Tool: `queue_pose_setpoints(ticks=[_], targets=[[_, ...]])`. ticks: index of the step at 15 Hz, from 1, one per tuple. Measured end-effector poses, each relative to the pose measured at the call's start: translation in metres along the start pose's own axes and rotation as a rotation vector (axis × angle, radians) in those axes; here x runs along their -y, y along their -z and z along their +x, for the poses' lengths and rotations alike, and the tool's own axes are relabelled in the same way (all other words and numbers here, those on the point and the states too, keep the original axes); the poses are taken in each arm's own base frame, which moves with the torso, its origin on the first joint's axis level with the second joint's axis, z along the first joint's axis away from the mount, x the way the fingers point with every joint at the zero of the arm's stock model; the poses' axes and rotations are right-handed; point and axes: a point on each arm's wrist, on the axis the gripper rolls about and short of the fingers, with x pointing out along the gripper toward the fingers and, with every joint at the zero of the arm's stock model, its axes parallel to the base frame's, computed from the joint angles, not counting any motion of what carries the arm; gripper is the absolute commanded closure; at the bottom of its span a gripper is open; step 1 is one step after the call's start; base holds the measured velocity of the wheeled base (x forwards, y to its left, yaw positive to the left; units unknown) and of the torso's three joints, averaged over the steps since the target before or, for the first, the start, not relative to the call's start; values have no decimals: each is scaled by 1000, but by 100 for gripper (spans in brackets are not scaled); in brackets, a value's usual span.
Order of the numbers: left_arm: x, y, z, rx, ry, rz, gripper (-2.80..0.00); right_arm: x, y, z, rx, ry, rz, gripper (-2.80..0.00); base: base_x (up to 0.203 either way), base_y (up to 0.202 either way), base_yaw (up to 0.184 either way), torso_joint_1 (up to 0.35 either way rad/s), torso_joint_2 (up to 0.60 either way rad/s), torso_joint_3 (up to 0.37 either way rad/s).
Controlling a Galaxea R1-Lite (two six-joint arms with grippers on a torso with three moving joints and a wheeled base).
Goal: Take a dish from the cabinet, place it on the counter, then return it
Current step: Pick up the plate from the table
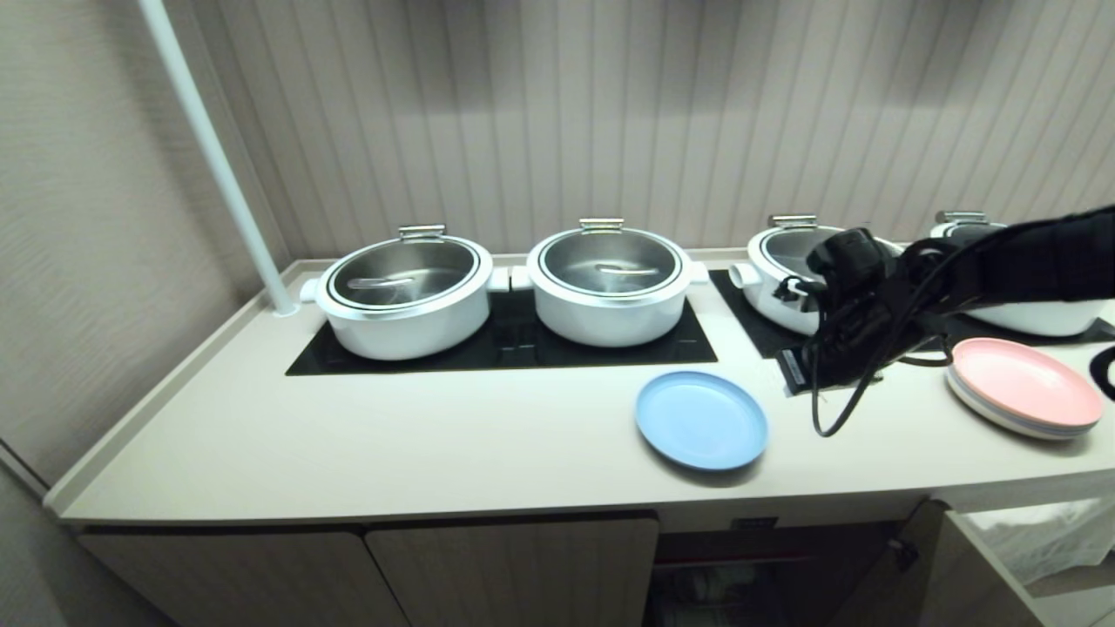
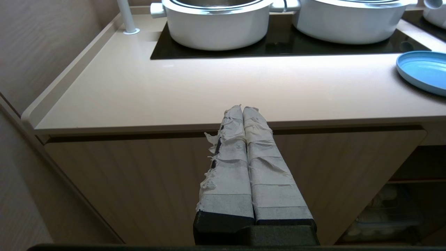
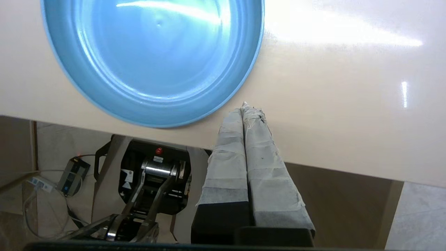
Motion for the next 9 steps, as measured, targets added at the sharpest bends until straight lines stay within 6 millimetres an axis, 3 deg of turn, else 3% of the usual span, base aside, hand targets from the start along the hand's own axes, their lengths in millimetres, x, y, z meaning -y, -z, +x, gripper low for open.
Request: queue_pose_setpoints(ticks=[5,9], targets=[[0,0,0,0,0,0,0,11,3,38,-59,10,22,0,0,0,0,0,0,0],[0,0,0,0,0,0,0,12,3,50,-60,8,24,0,0,0,0,0,0,0]])
